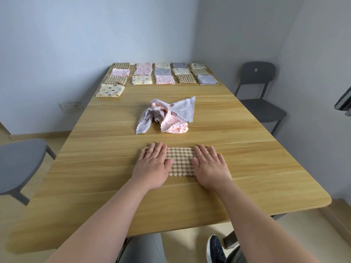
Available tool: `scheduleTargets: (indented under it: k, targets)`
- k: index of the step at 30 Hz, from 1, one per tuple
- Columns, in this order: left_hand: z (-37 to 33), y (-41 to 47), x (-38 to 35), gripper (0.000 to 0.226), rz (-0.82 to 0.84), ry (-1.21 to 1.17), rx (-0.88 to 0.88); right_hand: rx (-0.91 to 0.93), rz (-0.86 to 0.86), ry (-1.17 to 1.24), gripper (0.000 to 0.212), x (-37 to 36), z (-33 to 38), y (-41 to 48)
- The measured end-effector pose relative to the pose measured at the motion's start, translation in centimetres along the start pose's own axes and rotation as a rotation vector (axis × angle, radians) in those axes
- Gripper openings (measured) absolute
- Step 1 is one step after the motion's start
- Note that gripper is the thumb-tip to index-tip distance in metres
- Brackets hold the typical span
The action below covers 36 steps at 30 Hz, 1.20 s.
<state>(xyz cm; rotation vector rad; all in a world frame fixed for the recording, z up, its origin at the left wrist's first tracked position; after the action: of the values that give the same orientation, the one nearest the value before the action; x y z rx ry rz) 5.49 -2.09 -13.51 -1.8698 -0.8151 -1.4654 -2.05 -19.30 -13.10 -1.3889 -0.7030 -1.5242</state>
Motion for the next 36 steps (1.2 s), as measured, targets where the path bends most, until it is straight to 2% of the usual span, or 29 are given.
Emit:
scheduleTargets:
  k: [8,11,13,17,20,24,27,30,36]
  targets:
    - [0.6,-0.3,0.2,0.067,0.064,0.030,0.037,-0.090,0.047,0.038,0.060,0.8,-3.0,0.1]
    - [-0.5,-0.1,1.1,0.068,0.042,0.094,0.024,-0.201,-0.023,0.123,0.062,1.8,-3.8,0.5]
    - [-2.1,0.0,1.7,0.071,-0.015,0.100,-0.039,-0.276,-0.062,0.090,0.062,2.4,-4.1,0.5]
    - [-5.6,0.2,1.3,0.087,-0.005,0.051,-0.166,-0.275,-0.125,0.075,0.051,3.5,-3.3,0.5]
    - [-6.6,0.7,0.7,0.099,0.018,0.028,-0.164,-0.279,-0.170,0.140,0.043,4.5,-3.0,0.6]
    - [-6.5,0.9,-0.3,0.116,0.044,0.054,-0.123,-0.293,-0.115,0.294,0.031,4.8,-2.7,0.7]
    - [-6.4,1.0,-0.5,0.127,0.035,0.034,-0.118,-0.256,-0.115,0.497,0.019,5.7,-2.1,0.6]
    - [-6.5,1.1,-0.4,0.133,0.028,0.006,-0.127,-0.155,-0.207,0.604,0.023,7.8,-1.0,0.2]
    - [-6.7,0.7,-0.5,0.132,0.043,-0.014,-0.113,0.004,-0.254,0.604,0.017,10.5,1.3,-1.2]
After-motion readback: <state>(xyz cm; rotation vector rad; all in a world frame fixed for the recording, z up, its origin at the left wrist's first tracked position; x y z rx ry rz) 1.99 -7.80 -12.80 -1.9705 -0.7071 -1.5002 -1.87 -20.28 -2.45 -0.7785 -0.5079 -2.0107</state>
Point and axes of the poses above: each hand's wrist, its own y-axis towards the middle knuckle, its own x-axis out of the back of the hand, z = x × y, the point moved 8 cm from there along y, towards the middle knuckle, and after that the axes turned 7 degrees about -x, right-handed, at the moved point
